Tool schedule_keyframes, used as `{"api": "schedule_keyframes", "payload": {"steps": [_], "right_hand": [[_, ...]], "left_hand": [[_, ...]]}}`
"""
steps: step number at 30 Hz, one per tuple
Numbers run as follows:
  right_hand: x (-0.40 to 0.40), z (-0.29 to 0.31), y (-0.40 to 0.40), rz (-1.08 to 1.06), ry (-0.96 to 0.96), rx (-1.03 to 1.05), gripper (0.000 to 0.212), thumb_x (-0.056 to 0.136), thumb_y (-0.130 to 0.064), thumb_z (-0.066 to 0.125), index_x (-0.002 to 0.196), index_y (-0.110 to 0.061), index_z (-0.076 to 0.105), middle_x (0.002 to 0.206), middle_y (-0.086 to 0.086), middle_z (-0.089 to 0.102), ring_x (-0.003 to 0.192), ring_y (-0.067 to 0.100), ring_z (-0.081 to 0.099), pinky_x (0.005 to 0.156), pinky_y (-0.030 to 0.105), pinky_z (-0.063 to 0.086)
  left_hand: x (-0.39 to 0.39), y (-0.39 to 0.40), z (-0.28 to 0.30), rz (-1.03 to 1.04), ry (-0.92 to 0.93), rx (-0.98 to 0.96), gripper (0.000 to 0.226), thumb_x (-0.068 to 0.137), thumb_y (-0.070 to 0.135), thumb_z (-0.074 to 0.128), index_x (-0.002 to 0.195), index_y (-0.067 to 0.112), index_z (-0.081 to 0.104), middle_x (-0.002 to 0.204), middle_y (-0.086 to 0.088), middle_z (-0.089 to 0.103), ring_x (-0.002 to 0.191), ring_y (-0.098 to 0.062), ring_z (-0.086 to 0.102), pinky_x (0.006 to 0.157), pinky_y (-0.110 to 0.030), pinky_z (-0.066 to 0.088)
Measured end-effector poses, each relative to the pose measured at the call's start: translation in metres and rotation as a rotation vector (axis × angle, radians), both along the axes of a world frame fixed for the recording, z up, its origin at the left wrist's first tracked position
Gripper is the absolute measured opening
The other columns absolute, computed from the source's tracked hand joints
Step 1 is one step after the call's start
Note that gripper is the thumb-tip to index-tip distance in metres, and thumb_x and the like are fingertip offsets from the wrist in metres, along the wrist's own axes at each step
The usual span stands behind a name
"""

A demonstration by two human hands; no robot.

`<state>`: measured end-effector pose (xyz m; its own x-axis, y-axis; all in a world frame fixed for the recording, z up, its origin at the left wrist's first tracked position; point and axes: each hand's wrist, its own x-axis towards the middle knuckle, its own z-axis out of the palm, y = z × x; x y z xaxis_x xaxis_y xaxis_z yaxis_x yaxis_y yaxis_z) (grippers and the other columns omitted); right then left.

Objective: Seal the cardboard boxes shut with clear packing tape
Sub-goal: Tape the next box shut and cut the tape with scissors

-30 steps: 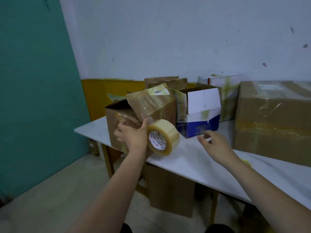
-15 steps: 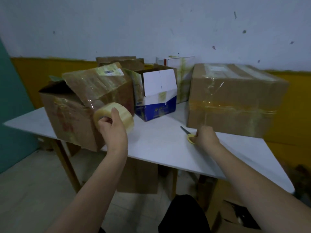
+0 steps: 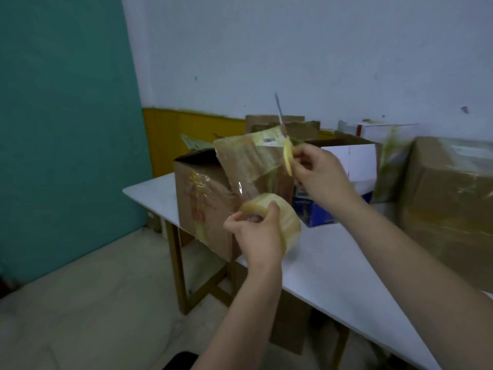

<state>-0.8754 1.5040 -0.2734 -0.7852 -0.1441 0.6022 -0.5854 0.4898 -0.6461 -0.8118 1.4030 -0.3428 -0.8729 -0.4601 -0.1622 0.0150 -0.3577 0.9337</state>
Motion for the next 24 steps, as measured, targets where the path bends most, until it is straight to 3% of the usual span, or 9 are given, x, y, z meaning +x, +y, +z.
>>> {"api": "schedule_keyframes", "payload": {"steps": [2, 5, 8, 11, 14, 16, 18, 20, 24], "right_hand": [[-0.028, 0.013, -0.043, 0.146, 0.126, 0.048, 0.002, 0.094, -0.019, 0.063, 0.092, -0.018, 0.064, 0.083, -0.007, 0.066, 0.076, 0.012, 0.061, 0.068, 0.025, 0.048], [-0.071, 0.013, -0.081, 0.224, 0.316, 0.345, 0.01, 0.098, -0.023, 0.053, 0.093, -0.014, 0.055, 0.085, -0.005, 0.058, 0.078, 0.017, 0.051, 0.071, 0.041, 0.044], [-0.1, -0.001, -0.098, 0.342, 0.434, 0.519, 0.01, 0.101, -0.025, 0.044, 0.092, -0.023, 0.041, 0.09, -0.009, 0.046, 0.081, 0.015, 0.042, 0.072, 0.037, 0.039], [-0.116, -0.011, -0.103, 0.406, 0.448, 0.467, 0.01, 0.101, -0.027, 0.039, 0.092, -0.025, 0.038, 0.089, -0.01, 0.043, 0.079, 0.013, 0.04, 0.069, 0.031, 0.032], [-0.121, -0.014, -0.102, 0.422, 0.439, 0.429, 0.01, 0.102, -0.023, 0.042, 0.092, -0.023, 0.038, 0.088, -0.009, 0.043, 0.078, 0.013, 0.039, 0.068, 0.029, 0.027], [-0.122, -0.014, -0.104, 0.428, 0.419, 0.427, 0.012, 0.102, -0.022, 0.044, 0.092, -0.023, 0.038, 0.087, -0.009, 0.043, 0.077, 0.012, 0.038, 0.067, 0.028, 0.025], [-0.122, -0.014, -0.106, 0.431, 0.399, 0.437, 0.011, 0.102, -0.022, 0.046, 0.093, -0.022, 0.04, 0.086, -0.009, 0.043, 0.077, 0.01, 0.037, 0.067, 0.027, 0.025], [-0.123, -0.012, -0.108, 0.45, 0.379, 0.459, 0.01, 0.102, -0.023, 0.049, 0.093, -0.021, 0.044, 0.086, -0.01, 0.045, 0.076, 0.008, 0.038, 0.067, 0.026, 0.026], [-0.114, 0.012, -0.102, 0.467, 0.325, 0.584, 0.005, 0.1, -0.025, 0.054, 0.1, -0.02, 0.053, 0.089, -0.013, 0.05, 0.078, 0.006, 0.043, 0.069, 0.027, 0.03]], "left_hand": [[-0.005, 0.0, 0.001, 0.032, 0.018, -0.027, 0.069, 0.087, 0.03, 0.077, 0.132, 0.024, 0.025, 0.097, 0.012, 0.049, 0.08, 0.001, 0.05, 0.073, -0.022, 0.045], [-0.014, 0.003, 0.001, 0.042, 0.012, -0.037, 0.076, 0.086, 0.033, 0.078, 0.137, 0.026, 0.022, 0.101, 0.013, 0.049, 0.085, -0.001, 0.052, 0.073, -0.023, 0.045], [-0.024, 0.007, 0.0, 0.064, -0.007, -0.019, 0.08, 0.085, 0.034, 0.078, 0.141, 0.03, 0.02, 0.121, 0.005, 0.058, 0.099, -0.007, 0.059, 0.086, -0.025, 0.048], [-0.033, 0.006, -0.001, 0.082, -0.012, -0.042, 0.07, 0.085, 0.036, 0.077, 0.132, 0.034, 0.024, 0.115, 0.008, 0.058, 0.093, 0.0, 0.057, 0.079, -0.023, 0.047], [-0.036, 0.003, -0.008, 0.055, -0.062, -0.091, 0.057, 0.088, 0.038, 0.072, 0.123, 0.036, 0.027, 0.109, 0.013, 0.053, 0.099, -0.01, 0.058, 0.088, -0.031, 0.052], [-0.034, 0.001, -0.018, 0.022, -0.145, -0.049, 0.048, 0.09, 0.038, 0.068, 0.125, 0.028, 0.037, 0.11, 0.005, 0.059, 0.101, -0.018, 0.062, 0.092, -0.039, 0.055], [-0.03, 0.0, -0.023, -0.002, -0.204, 0.036, 0.043, 0.09, 0.041, 0.066, 0.124, 0.024, 0.046, 0.108, -0.005, 0.065, 0.089, -0.02, 0.067, 0.078, -0.035, 0.059], [-0.03, -0.001, -0.024, -0.002, -0.172, 0.02, 0.039, 0.085, 0.042, 0.067, 0.119, 0.029, 0.052, 0.105, -0.003, 0.066, 0.089, -0.018, 0.067, 0.077, -0.034, 0.058], [-0.03, 0.001, -0.021, -0.01, -0.108, -0.052, 0.023, 0.096, 0.027, 0.062, 0.115, 0.036, 0.053, 0.111, 0.008, 0.059, 0.095, -0.006, 0.055, 0.078, -0.027, 0.049]]}}
